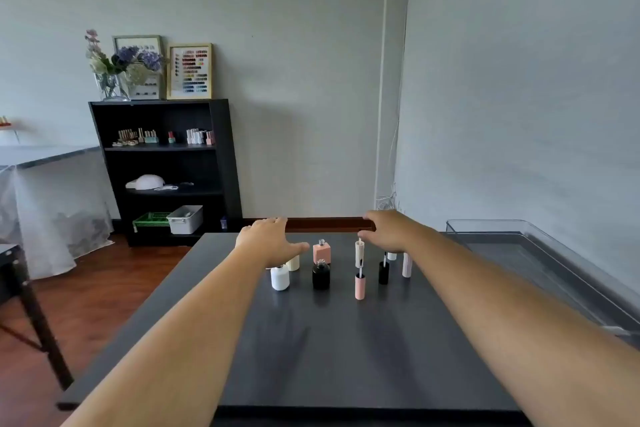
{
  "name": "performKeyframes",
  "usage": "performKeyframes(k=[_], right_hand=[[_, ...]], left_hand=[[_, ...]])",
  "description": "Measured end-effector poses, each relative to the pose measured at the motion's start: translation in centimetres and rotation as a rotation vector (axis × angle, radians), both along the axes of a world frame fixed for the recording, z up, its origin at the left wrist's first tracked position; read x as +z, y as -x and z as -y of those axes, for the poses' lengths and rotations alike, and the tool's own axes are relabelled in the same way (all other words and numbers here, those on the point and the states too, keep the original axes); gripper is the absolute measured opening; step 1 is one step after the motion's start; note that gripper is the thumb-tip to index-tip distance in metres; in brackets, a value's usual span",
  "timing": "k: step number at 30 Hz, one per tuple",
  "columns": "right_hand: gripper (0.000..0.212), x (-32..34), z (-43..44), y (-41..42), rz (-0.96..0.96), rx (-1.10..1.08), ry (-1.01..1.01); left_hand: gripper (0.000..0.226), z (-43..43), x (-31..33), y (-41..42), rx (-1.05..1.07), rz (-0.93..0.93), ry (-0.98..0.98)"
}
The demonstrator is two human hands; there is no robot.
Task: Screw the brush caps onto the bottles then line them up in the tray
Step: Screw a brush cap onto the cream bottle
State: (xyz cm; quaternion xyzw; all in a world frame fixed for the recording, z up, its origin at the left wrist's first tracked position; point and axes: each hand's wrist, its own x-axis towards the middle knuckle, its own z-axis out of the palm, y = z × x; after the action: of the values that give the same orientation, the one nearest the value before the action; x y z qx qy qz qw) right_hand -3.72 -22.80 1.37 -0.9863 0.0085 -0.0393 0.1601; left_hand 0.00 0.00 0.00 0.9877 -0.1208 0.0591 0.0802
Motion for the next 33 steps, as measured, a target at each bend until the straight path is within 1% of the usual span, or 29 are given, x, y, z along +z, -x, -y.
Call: performKeyframes(k=[4,7,12,18,24,28,31,32,33], right_hand=[[0.056,-0.4,0.0,-1.4,-0.043,-0.017,-0.032],[0.053,-0.9,0.4,-2.7,-0.085,-0.006,-0.059],[0.041,-2.0,0.7,-4.2,-0.123,0.017,-0.049],[0.037,-3.2,0.7,-5.5,-0.143,0.037,-0.033],[0.033,-3.6,0.9,-5.9,-0.142,0.055,-0.060],[0.028,-2.5,1.1,-5.2,-0.074,0.063,-0.120],[0.010,-1.3,1.1,-4.1,0.010,0.088,-0.182],[0.010,-0.9,1.1,-3.6,0.030,0.094,-0.200],[0.015,-0.6,1.1,-3.2,0.051,0.100,-0.216]], left_hand=[[0.067,0.0,-0.6,-1.6,0.033,-0.079,0.035],[0.062,0.7,-1.0,-2.8,0.017,-0.161,0.066],[0.048,1.6,-1.9,-4.5,-0.002,-0.244,0.002],[0.025,2.3,-2.3,-5.6,0.002,-0.235,0.005],[0.023,2.7,-2.5,-5.8,-0.008,-0.234,0.030],[0.021,2.7,-2.0,-5.4,-0.019,-0.183,0.077],[0.018,2.8,-1.0,-4.5,-0.042,-0.126,0.137],[0.017,2.8,-0.5,-4.1,-0.054,-0.105,0.162],[0.016,2.8,-0.1,-3.7,-0.066,-0.085,0.187]])
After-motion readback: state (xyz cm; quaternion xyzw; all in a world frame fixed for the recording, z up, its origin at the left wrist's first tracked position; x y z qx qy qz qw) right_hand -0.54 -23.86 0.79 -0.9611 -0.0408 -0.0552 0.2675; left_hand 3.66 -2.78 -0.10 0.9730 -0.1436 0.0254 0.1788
